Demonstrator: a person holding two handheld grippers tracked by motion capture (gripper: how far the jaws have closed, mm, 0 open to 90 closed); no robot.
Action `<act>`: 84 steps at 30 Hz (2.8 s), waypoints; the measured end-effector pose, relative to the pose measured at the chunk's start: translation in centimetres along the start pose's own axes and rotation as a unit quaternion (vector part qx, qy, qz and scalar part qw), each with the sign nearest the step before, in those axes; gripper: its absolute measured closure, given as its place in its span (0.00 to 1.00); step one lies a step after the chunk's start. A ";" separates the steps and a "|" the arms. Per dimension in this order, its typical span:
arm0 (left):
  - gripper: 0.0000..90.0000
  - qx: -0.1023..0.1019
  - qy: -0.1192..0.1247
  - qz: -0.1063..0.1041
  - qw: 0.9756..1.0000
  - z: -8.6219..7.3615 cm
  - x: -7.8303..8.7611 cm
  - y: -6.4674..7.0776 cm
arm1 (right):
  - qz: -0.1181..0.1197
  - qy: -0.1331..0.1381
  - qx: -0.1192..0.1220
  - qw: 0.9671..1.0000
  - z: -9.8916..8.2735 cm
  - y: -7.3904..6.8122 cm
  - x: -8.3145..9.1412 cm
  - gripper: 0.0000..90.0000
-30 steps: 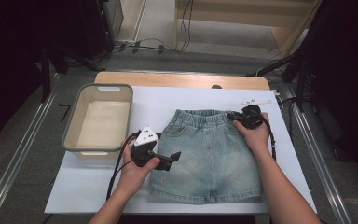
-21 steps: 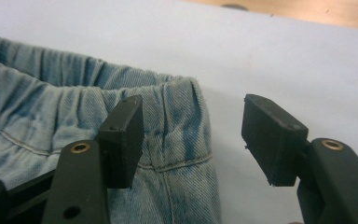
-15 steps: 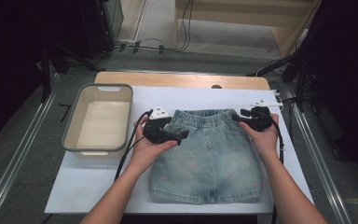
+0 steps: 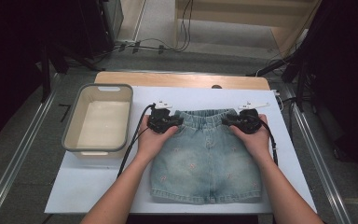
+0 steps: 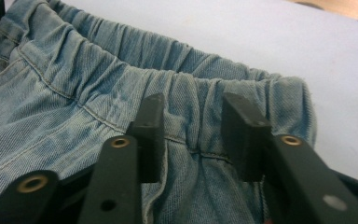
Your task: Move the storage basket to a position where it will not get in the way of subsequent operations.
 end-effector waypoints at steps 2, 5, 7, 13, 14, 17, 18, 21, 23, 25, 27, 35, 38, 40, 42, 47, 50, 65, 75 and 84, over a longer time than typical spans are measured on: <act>0.71 -0.007 0.001 -0.004 1.000 0.0 0.2 0.3 | 0.007 -0.003 -0.001 1.000 -0.1 -0.2 -0.1 0.61; 0.62 0.012 0.037 -0.033 0.999 0.8 1.6 1.1 | 0.008 -0.001 0.006 1.000 0.1 -0.6 0.0 0.59; 0.62 0.000 0.032 -0.031 0.999 0.8 1.8 1.5 | 0.007 -0.003 0.010 1.000 0.1 -0.8 0.1 0.59; 0.62 -0.016 -0.044 -0.014 0.999 -1.6 -0.8 1.4 | 0.003 -0.014 0.004 1.000 -0.5 -0.7 -0.2 0.59; 0.60 -0.014 -0.047 -0.010 0.999 -1.8 -1.1 1.3 | 0.002 -0.015 0.005 1.000 -0.6 -0.7 -0.3 0.60; 0.59 -0.006 -0.052 -0.004 0.999 -2.0 -1.8 1.0 | 0.002 -0.019 0.005 1.000 -0.9 -0.7 -0.4 0.61; 0.61 -0.010 -0.057 -0.001 0.998 -2.1 -2.0 1.0 | 0.002 -0.022 0.008 1.000 -1.1 -0.7 -0.5 0.61; 0.68 -0.019 -0.070 0.018 0.997 -2.3 -2.4 1.0 | 0.009 -0.042 0.005 0.999 -1.7 -0.9 -1.1 0.68; 0.74 -0.015 -0.074 0.026 0.997 -2.3 -2.6 0.9 | -0.001 -0.049 0.015 0.999 -2.1 -1.1 -1.4 0.71; 0.87 -0.007 -0.080 0.016 0.997 -2.4 -2.7 0.9 | -0.005 -0.050 0.013 0.999 -2.1 -1.1 -1.4 0.77; 0.96 -0.007 -0.086 0.012 0.996 -2.5 -2.8 0.9 | 0.001 -0.051 0.009 0.999 -2.1 -1.2 -1.2 0.85; 0.98 -0.008 -0.058 0.002 0.998 -1.0 -1.5 0.7 | -0.007 -0.012 0.027 1.000 -0.4 -1.3 0.3 0.95; 0.98 -0.001 -0.044 0.006 0.999 -0.2 -1.3 0.2 | -0.010 -0.007 0.029 1.000 0.5 -1.2 0.5 0.95; 0.98 0.012 -0.036 0.009 0.999 0.2 -1.2 -0.4 | -0.014 -0.007 0.035 0.999 0.9 -1.1 0.4 0.96; 0.98 0.017 -0.027 0.013 0.999 0.4 -1.1 -0.8 | -0.018 0.001 0.040 0.999 1.5 -1.0 0.4 0.96; 0.98 0.012 -0.045 0.032 0.998 -0.1 -2.0 -1.5 | -0.033 0.015 0.036 0.999 2.5 -0.7 0.0 0.96; 0.98 0.025 -0.064 0.028 0.997 -0.8 -3.0 -1.9 | -0.043 -0.018 0.043 0.998 1.5 -0.6 -1.5 0.94; 0.32 0.051 -0.019 0.074 0.996 1.2 -1.9 -3.7 | -0.061 -0.012 -0.045 0.997 0.5 4.1 -0.9 0.59; 0.46 0.109 -0.054 0.054 0.991 -0.4 -2.7 -5.2 | -0.034 -0.029 -0.068 0.997 -1.6 4.2 -1.8 0.75; 0.80 0.079 -0.032 0.041 0.996 1.1 -2.1 -4.8 | -0.055 -0.019 -0.040 0.998 -0.4 3.7 -1.0 0.85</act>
Point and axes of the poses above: each handheld gripper's, and its own axes: x roughly backward along the jaws, z roughly out of its top, y roughly to its right, the point moved 7 cm from there along -x, roughly forward along the jaws, and after that the axes turned 3 degrees about x, right-handed, at the moved point
